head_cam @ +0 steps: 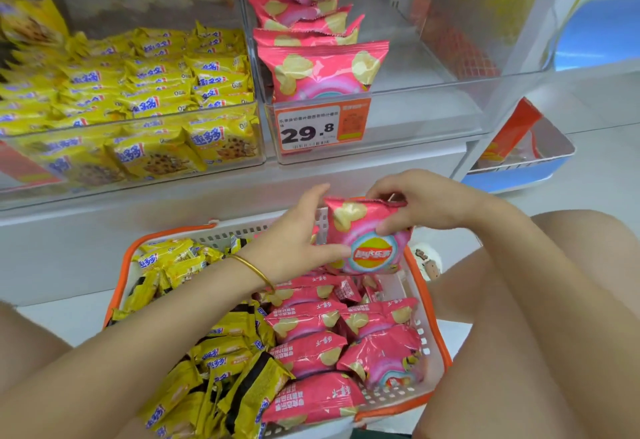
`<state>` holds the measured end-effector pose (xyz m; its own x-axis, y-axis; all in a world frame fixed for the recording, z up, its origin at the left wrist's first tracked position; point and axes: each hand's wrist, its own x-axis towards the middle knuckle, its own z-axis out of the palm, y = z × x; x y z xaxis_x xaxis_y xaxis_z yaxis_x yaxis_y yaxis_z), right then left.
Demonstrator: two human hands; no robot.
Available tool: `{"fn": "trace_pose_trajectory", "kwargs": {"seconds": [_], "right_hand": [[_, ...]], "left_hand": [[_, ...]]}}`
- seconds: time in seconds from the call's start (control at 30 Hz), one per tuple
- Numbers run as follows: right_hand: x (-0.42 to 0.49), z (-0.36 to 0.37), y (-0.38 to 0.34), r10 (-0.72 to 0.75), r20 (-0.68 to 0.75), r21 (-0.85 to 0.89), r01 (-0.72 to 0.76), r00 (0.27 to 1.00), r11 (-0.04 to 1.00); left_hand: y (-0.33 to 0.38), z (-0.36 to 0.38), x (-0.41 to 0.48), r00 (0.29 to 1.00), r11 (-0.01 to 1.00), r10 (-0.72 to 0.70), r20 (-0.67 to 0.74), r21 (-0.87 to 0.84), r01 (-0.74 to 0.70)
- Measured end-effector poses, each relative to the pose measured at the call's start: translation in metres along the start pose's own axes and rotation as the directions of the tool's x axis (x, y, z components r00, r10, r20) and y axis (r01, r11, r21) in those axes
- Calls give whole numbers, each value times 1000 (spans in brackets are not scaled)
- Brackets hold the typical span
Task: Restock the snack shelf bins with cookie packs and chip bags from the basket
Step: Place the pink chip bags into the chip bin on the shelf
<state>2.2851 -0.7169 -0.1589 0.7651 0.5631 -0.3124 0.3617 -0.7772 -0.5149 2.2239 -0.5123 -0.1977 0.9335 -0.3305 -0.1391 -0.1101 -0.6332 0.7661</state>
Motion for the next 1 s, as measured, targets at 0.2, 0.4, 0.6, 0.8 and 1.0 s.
{"fn": "trace_pose_trajectory", "kwargs": {"seconds": [0.2, 0.4, 0.6, 0.8, 1.0], "right_hand": [[-31, -46, -21, 55, -394, 695, 259, 917, 671], [-31, -92, -32, 31, -462, 768, 383, 886, 513], [50, -165, 23, 403, -631, 653, 173, 663, 737], [141, -177, 43, 348, -569, 403, -117, 745, 908], [202, -173, 55, 343, -579, 482, -30, 740, 876]], "left_hand": [[66, -41, 8, 936, 972, 126, -330, -145, -182], [140, -91, 51, 848, 941, 211, -486, -134, -311], [131, -124, 118, 832, 944, 163, -530, 328, 24], [106, -140, 175, 929, 728, -33, -370, 627, 276], [88, -151, 199, 939, 660, -217, -267, 668, 343]]}}
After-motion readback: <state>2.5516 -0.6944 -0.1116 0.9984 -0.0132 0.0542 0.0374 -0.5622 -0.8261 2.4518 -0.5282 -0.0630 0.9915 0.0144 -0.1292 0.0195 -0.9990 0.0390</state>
